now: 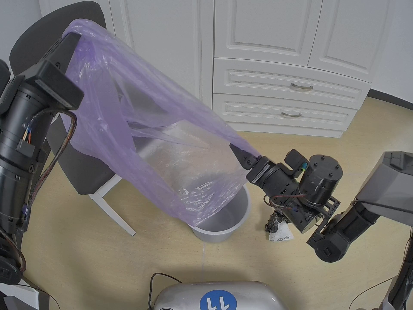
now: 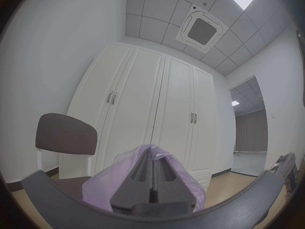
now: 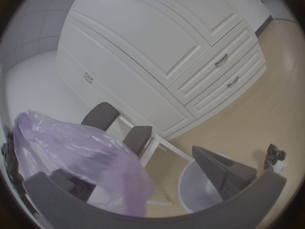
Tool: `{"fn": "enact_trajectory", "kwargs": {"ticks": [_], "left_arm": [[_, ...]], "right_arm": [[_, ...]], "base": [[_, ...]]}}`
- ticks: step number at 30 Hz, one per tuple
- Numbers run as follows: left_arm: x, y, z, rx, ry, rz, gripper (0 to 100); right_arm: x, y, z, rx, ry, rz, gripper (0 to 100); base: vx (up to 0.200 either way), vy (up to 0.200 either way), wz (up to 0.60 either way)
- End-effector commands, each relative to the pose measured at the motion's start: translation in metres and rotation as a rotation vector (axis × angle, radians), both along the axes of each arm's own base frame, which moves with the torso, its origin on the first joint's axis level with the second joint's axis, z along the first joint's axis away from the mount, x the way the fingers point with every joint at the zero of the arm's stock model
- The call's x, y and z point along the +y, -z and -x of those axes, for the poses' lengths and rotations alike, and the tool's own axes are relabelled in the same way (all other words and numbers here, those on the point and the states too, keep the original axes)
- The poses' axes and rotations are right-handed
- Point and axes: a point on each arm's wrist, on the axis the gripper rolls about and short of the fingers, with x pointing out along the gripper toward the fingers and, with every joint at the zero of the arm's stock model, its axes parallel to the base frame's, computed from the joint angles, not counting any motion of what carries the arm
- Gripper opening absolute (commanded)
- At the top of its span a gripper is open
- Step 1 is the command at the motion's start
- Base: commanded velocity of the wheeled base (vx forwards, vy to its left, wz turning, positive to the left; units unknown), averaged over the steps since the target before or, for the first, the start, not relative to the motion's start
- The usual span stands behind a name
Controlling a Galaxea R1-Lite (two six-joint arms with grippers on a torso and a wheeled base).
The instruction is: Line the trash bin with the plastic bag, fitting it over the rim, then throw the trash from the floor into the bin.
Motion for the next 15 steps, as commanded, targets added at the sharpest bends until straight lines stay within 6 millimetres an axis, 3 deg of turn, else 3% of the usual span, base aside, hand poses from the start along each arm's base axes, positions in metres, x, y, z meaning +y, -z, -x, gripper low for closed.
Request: {"fn": "enact_trajectory", "kwargs": {"ticks": [1, 5, 15], "left_arm": [[-0.006, 0.002, 0.002, 0.004, 0.017, -0.015, 0], [-0.005, 0.002, 0.002, 0.009, 0.003, -0.010, 0], [-0.004, -0.001, 0.001, 0.006, -0.027, -0.009, 0]], "right_arm": [[-0.003, -0.029, 0.016, -0.028, -0.034, -0.067, 100], [0.019, -0.013, 0.031, 0.014, -0.100, -0.047, 100], [0.047, 0.032, 0.039, 0.106, -0.141, 0.029, 100]], "base": [[0.000, 0.000, 0.00], [0.000, 0.000, 0.00], [0.000, 0.000, 0.00]]}}
